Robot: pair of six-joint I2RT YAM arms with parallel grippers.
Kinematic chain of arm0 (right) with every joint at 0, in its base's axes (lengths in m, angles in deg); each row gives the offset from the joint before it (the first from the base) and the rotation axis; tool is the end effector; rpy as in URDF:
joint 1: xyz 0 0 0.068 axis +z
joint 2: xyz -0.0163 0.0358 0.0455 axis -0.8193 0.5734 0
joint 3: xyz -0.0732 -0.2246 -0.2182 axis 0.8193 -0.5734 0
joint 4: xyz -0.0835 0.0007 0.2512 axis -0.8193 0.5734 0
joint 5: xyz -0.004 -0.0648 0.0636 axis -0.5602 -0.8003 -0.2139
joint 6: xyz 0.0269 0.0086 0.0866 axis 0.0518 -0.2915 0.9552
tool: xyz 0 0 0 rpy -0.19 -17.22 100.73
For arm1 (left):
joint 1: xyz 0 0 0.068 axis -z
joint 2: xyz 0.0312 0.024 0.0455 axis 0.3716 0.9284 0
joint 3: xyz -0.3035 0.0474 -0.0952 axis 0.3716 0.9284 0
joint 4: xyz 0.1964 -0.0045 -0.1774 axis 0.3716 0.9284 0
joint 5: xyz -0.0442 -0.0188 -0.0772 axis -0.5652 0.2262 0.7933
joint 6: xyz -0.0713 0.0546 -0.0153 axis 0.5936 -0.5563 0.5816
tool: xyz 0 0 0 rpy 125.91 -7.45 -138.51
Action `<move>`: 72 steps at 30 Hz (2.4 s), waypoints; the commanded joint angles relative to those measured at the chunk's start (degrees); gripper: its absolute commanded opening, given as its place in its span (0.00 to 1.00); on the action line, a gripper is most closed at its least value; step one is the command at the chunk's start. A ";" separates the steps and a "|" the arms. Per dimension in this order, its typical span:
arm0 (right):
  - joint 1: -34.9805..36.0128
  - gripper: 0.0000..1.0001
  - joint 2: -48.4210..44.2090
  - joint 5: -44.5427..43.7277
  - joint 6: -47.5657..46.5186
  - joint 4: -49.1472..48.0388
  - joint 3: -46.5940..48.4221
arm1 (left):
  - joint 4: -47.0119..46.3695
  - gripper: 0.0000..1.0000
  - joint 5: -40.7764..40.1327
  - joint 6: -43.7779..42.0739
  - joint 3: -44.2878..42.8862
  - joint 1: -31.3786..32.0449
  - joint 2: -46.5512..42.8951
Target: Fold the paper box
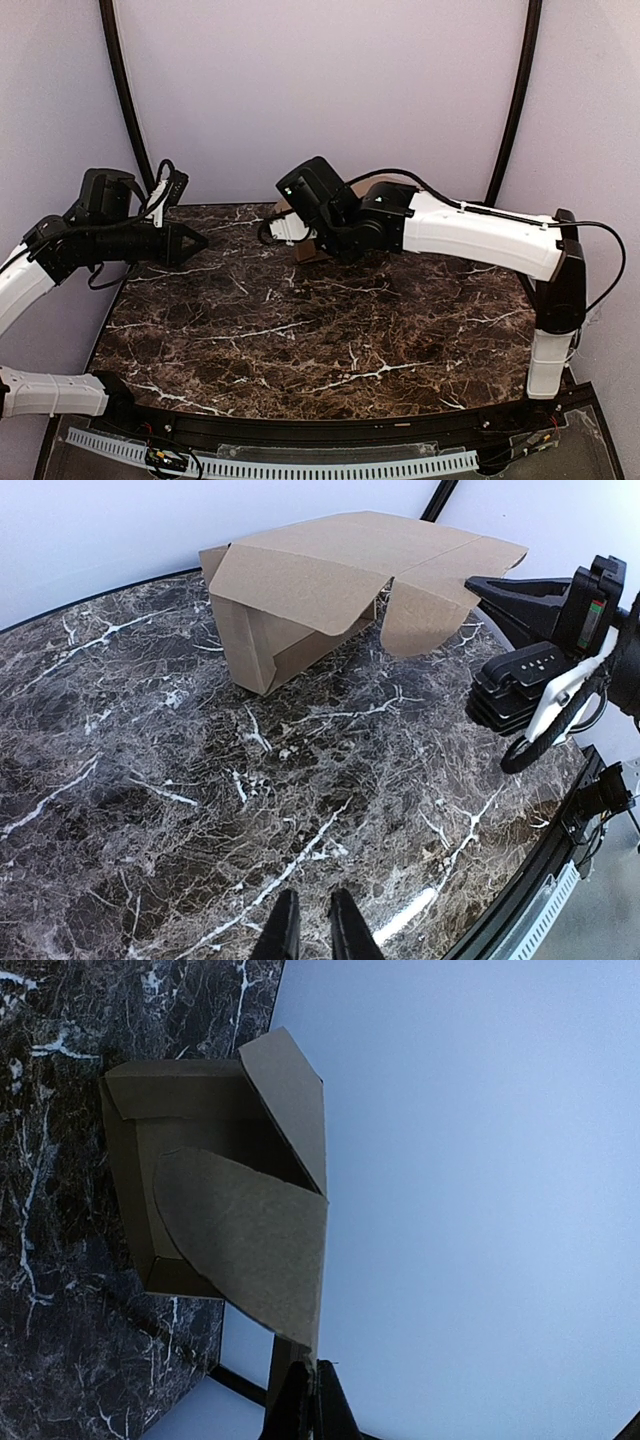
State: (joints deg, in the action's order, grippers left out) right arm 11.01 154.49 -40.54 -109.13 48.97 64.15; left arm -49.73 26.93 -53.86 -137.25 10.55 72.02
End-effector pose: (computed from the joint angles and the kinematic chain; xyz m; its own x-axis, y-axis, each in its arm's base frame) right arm 0.2544 0.4123 0.3793 0.1639 -0.9822 0.0914 -0.3473 -0.1442 -0.9266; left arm 0.1719 -0.1252 0.3902 -0.5387 0.0557 -0.8407 0.5385 0.7901 -0.2928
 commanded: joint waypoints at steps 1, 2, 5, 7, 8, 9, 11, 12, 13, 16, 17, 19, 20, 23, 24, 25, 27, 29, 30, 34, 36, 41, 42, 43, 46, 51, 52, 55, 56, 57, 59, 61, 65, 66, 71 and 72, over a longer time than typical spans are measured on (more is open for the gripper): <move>-0.42 0.00 -0.50 -2.86 -3.33 -6.25 2.67 | -0.14 0.11 -1.15 0.34 0.86 -0.02 -1.50; -0.45 0.00 -1.31 -3.25 -4.99 -8.52 2.32 | -0.10 0.11 -1.26 0.33 0.95 -0.02 -1.57; -0.45 0.00 -4.41 -4.66 -13.24 -18.86 -1.01 | 0.04 0.11 -1.57 0.20 0.97 -0.02 -1.71; -0.33 0.00 -6.97 -5.66 -19.49 -27.80 -4.01 | -0.09 0.10 -1.65 0.25 0.92 -0.02 -1.72; -0.28 0.00 -7.85 -6.09 -22.24 -30.86 -4.91 | -0.16 0.10 -1.60 0.29 0.81 -0.04 -1.72; -0.12 0.00 -8.58 -6.53 -24.29 -32.70 -5.46 | -0.33 0.10 -1.51 0.43 0.76 -0.03 -1.72; 0.40 0.00 -9.82 -6.89 -26.84 -33.42 -5.76 | -0.64 0.10 -1.18 0.68 0.64 -0.02 -1.71; 0.65 0.00 -10.26 -7.11 -27.21 -33.48 -5.57 | -0.79 0.10 -1.14 0.86 0.54 -0.02 -1.72; 0.91 0.00 -10.58 -7.43 -27.47 -33.35 -5.26 | -1.13 0.10 -0.98 1.10 0.54 -0.02 -1.72; 2.05 0.00 -11.46 -7.65 -28.02 -33.02 -5.12 | -1.68 0.10 -0.41 1.74 0.40 -0.02 -1.72; 2.40 0.00 -11.59 -7.55 -27.83 -32.08 -4.88 | -1.94 0.10 -0.05 2.13 0.38 -0.02 -1.72; 3.21 0.00 -11.71 -6.62 -24.66 -25.50 -3.44 | -2.39 0.10 0.74 2.86 0.44 -0.02 -1.72; 3.52 0.00 -11.59 -6.25 -22.97 -22.08 -2.67 | -2.50 0.09 0.96 3.09 0.43 -0.06 -1.72; 4.41 0.00 -11.53 -3.67 -18.15 -13.15 -2.13 | -3.24 0.09 1.98 4.29 0.76 0.01 -2.08; 4.62 0.00 -11.47 -2.66 -16.78 -11.03 -2.75 | -3.61 0.09 2.33 4.55 1.10 -0.01 -2.32; 4.65 0.00 -11.23 -2.34 -15.63 -9.52 -3.64 | -3.81 0.08 2.46 5.03 1.54 -0.01 -2.46; 4.73 0.00 -10.60 -2.52 -13.41 -8.68 -6.05 | -4.07 0.08 2.56 5.61 2.04 -0.02 -2.77; 4.70 0.00 -9.28 -2.02 -7.53 -6.20 -7.36 | -4.06 0.08 2.43 6.06 2.54 -0.02 -3.16; 4.66 0.00 -8.65 -1.45 -4.90 -4.60 -7.56 | -4.08 0.08 2.53 6.31 2.73 -0.02 -3.42; 4.70 0.00 -7.07 0.30 1.32 -3.67 -9.64 | -4.15 0.07 3.23 6.77 3.82 -0.02 -3.55; 4.72 0.00 -6.22 0.77 2.93 -3.65 -10.01 | -3.97 0.08 3.85 6.93 4.28 -0.02 -3.06; 4.56 0.14 -6.03 2.13 5.58 -3.61 -10.36 | -4.73 0.07 5.44 7.91 6.26 -0.02 -2.41; 4.51 0.18 -6.10 2.31 5.86 -3.55 -10.55 | -4.90 0.07 5.68 8.24 6.74 -0.02 -2.33; 4.43 0.21 -6.21 2.36 6.15 -3.56 -10.75 | -5.25 0.07 6.26 8.42 7.02 -0.02 -2.12; 4.46 0.36 -7.04 2.44 6.71 -3.87 -11.34 | -6.34 0.07 7.49 9.33 8.20 -0.02 -1.46; 4.46 0.59 -11.11 3.40 7.40 -5.28 -13.68 | -10.20 0.07 8.85 10.61 10.34 -0.01 0.09; 4.57 0.62 -12.36 4.31 7.88 -5.30 -14.26 | -10.67 0.07 8.97 10.79 10.79 -0.01 0.42; 4.81 0.68 -17.10 8.82 10.35 -4.56 -16.00 | -13.58 0.07 9.49 11.52 11.74 -0.02 2.49; 4.81 0.70 -18.93 10.67 11.70 -3.86 -16.43 | -14.34 0.07 9.82 12.16 12.17 -0.04 2.93; 4.80 0.71 -20.48 12.60 12.97 -2.87 -16.60 | -16.03 0.07 10.46 12.89 12.38 -0.03 3.99; 4.76 0.73 -23.79 16.36 16.97 -0.31 -16.54 | -18.29 0.06 11.45 13.94 12.77 -0.04 5.68; 4.73 0.75 -27.49 19.39 20.02 0.26 -17.46 | -20.35 0.05 12.57 14.93 12.84 0.03 7.38; 2.95 0.81 -33.34 19.55 27.91 0.37 -17.99 | -23.50 0.04 13.82 16.17 12.99 0.07 10.52; 2.15 0.81 -34.33 18.88 29.89 0.82 -18.05 | -23.69 0.04 13.74 16.20 13.06 0.07 11.67; -6.29 0.84 -37.15 18.91 41.63 5.45 -19.54 | -24.88 0.04 13.34 16.36 13.95 0.14 15.79; -9.05 0.84 -37.54 21.19 44.68 6.54 -19.97 | -24.64 0.04 12.64 16.34 14.06 0.15 16.70</move>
State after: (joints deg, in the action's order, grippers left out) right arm 9.06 117.20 -22.64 -78.05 50.17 46.12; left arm -73.01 39.41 -38.19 -124.90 10.57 86.36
